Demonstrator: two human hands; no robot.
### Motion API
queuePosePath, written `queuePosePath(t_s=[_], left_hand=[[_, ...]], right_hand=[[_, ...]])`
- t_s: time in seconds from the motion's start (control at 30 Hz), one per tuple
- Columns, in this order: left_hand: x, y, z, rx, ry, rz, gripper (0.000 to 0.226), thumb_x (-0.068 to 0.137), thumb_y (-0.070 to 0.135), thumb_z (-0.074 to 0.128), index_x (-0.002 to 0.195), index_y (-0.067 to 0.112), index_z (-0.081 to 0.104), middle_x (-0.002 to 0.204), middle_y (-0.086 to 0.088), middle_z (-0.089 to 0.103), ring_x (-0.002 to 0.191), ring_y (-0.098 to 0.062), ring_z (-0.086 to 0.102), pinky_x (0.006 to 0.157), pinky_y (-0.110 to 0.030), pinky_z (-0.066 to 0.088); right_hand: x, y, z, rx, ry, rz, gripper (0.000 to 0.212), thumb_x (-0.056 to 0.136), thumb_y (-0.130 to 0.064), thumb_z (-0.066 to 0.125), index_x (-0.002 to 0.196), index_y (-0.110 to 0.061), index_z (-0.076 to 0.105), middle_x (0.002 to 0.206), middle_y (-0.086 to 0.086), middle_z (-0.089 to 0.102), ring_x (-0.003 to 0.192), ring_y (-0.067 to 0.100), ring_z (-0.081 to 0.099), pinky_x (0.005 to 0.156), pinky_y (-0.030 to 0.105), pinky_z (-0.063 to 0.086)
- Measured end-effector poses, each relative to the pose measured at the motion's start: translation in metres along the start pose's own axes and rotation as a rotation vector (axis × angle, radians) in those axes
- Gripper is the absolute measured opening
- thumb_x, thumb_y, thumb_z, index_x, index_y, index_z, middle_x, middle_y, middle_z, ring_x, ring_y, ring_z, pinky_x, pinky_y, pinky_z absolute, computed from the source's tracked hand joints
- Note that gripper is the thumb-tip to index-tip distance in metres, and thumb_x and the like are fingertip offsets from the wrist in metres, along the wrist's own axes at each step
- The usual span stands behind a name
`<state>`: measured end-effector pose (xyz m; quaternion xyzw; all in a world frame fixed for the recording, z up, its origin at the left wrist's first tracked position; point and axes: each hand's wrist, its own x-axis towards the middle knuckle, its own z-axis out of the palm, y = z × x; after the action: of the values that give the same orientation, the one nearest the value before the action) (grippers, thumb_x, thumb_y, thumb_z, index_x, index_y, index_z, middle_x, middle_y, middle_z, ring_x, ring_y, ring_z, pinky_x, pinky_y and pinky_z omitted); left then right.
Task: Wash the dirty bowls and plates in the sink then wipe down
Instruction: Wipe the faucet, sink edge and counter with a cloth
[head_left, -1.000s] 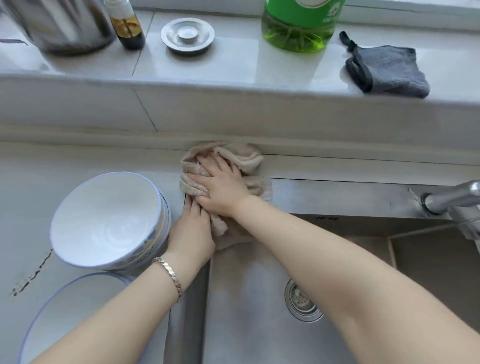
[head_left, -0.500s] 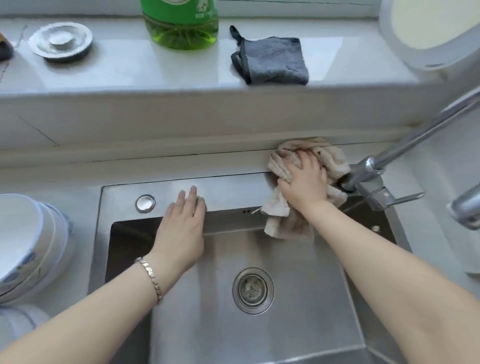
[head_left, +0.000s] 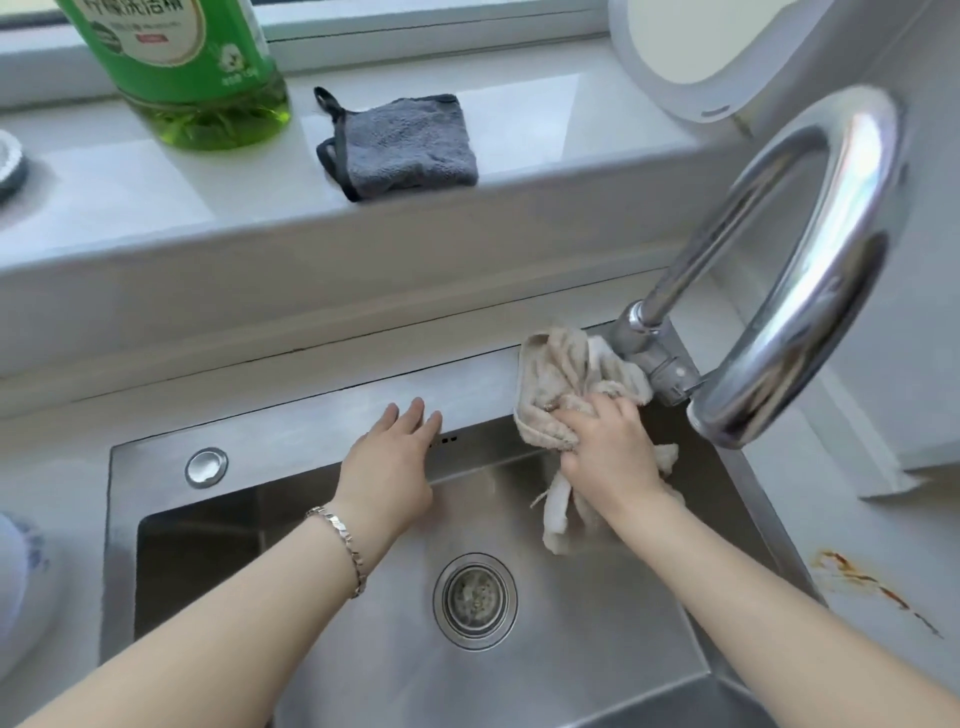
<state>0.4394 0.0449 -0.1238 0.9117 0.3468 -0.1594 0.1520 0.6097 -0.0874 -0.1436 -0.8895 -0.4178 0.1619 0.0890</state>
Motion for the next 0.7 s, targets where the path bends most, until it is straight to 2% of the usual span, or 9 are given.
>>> queuePosePath(t_s=[0.1, 0.17, 0.23, 0.3, 0.33, 0.4, 0.5, 0.6, 0.7], left_hand=[[-0.001, 0.0, 0.002, -0.003, -0.011, 0.007, 0.067, 0.084, 0.006, 0.043, 0.145, 0.021, 0.019, 0.155, 0.003, 0.013, 0.143, -0.024, 0.012, 0.102, -0.032, 0.036], [-0.001, 0.0, 0.004, -0.004, -0.012, 0.007, 0.069, 0.085, 0.008, 0.044, 0.147, 0.021, 0.016, 0.156, 0.002, 0.01, 0.144, -0.024, 0.009, 0.107, -0.035, 0.033], [-0.001, 0.0, 0.006, -0.019, -0.021, 0.005, 0.071, 0.085, 0.009, 0.044, 0.148, 0.021, 0.014, 0.157, 0.003, 0.007, 0.145, -0.024, 0.006, 0.111, -0.037, 0.03], [-0.001, -0.001, 0.008, -0.034, -0.028, -0.002, 0.072, 0.085, 0.009, 0.045, 0.148, 0.021, 0.013, 0.157, 0.003, 0.006, 0.145, -0.024, 0.004, 0.112, -0.037, 0.028], [-0.001, -0.001, 0.009, -0.037, -0.028, -0.001, 0.073, 0.084, 0.008, 0.045, 0.148, 0.022, 0.013, 0.157, 0.003, 0.006, 0.145, -0.024, 0.004, 0.112, -0.037, 0.028], [-0.002, -0.003, 0.01, -0.021, -0.019, 0.007, 0.073, 0.084, 0.009, 0.045, 0.148, 0.022, 0.013, 0.157, 0.003, 0.007, 0.144, -0.023, 0.005, 0.111, -0.036, 0.029], [-0.003, -0.002, 0.011, -0.012, -0.009, -0.003, 0.068, 0.089, 0.013, 0.042, 0.149, 0.023, 0.011, 0.158, 0.004, 0.005, 0.145, -0.022, 0.004, 0.112, -0.036, 0.026], [-0.004, -0.002, 0.011, -0.01, 0.016, 0.001, 0.061, 0.096, 0.028, 0.04, 0.149, 0.023, 0.012, 0.158, 0.004, 0.006, 0.146, -0.021, 0.005, 0.112, -0.036, 0.024], [-0.007, -0.001, 0.014, 0.003, 0.024, -0.003, 0.063, 0.096, 0.042, 0.038, 0.15, 0.023, 0.012, 0.158, 0.003, 0.006, 0.146, -0.021, 0.004, 0.114, -0.035, 0.022]], right_hand=[[-0.032, 0.019, -0.008, 0.065, -0.027, 0.169, 0.021, 0.074, -0.013, 0.051, 0.086, -0.004, 0.066, 0.094, 0.02, 0.064, 0.094, 0.039, 0.057, 0.074, 0.035, 0.041], [-0.043, 0.022, -0.017, 0.064, 0.028, 0.144, 0.004, 0.071, -0.001, 0.06, 0.073, 0.002, 0.062, 0.084, 0.02, 0.061, 0.084, 0.041, 0.055, 0.066, 0.033, 0.035], [-0.048, 0.005, -0.032, 0.074, 0.228, 0.036, 0.008, 0.064, 0.003, 0.067, 0.071, 0.001, 0.063, 0.081, 0.017, 0.062, 0.081, 0.039, 0.056, 0.065, 0.034, 0.04], [-0.037, -0.025, -0.045, 0.033, 0.419, -0.09, 0.018, 0.066, -0.003, 0.069, 0.083, -0.005, 0.068, 0.096, 0.017, 0.064, 0.095, 0.041, 0.055, 0.078, 0.045, 0.049], [-0.023, -0.038, -0.048, -0.012, 0.392, -0.121, 0.025, 0.071, -0.011, 0.067, 0.097, -0.009, 0.068, 0.113, 0.017, 0.06, 0.111, 0.04, 0.049, 0.091, 0.049, 0.044], [0.014, -0.055, -0.041, -0.063, 0.151, -0.126, 0.044, 0.083, -0.026, 0.057, 0.125, -0.015, 0.055, 0.143, 0.013, 0.035, 0.136, 0.034, 0.022, 0.11, 0.048, 0.024], [0.048, -0.056, -0.016, -0.19, -0.074, -0.118, 0.058, 0.087, -0.037, 0.049, 0.141, -0.023, 0.034, 0.154, 0.008, 0.011, 0.142, 0.032, -0.004, 0.114, 0.049, 0.006], [0.03, -0.038, -0.003, -0.194, 0.015, -0.113, 0.052, 0.083, -0.027, 0.057, 0.133, -0.021, 0.046, 0.15, 0.01, 0.02, 0.139, 0.035, 0.01, 0.112, 0.048, 0.018], [-0.01, 0.0, 0.005, -0.025, 0.02, -0.031, 0.045, 0.075, -0.011, 0.058, 0.119, -0.016, 0.06, 0.139, 0.01, 0.04, 0.128, 0.039, 0.029, 0.108, 0.047, 0.027]])
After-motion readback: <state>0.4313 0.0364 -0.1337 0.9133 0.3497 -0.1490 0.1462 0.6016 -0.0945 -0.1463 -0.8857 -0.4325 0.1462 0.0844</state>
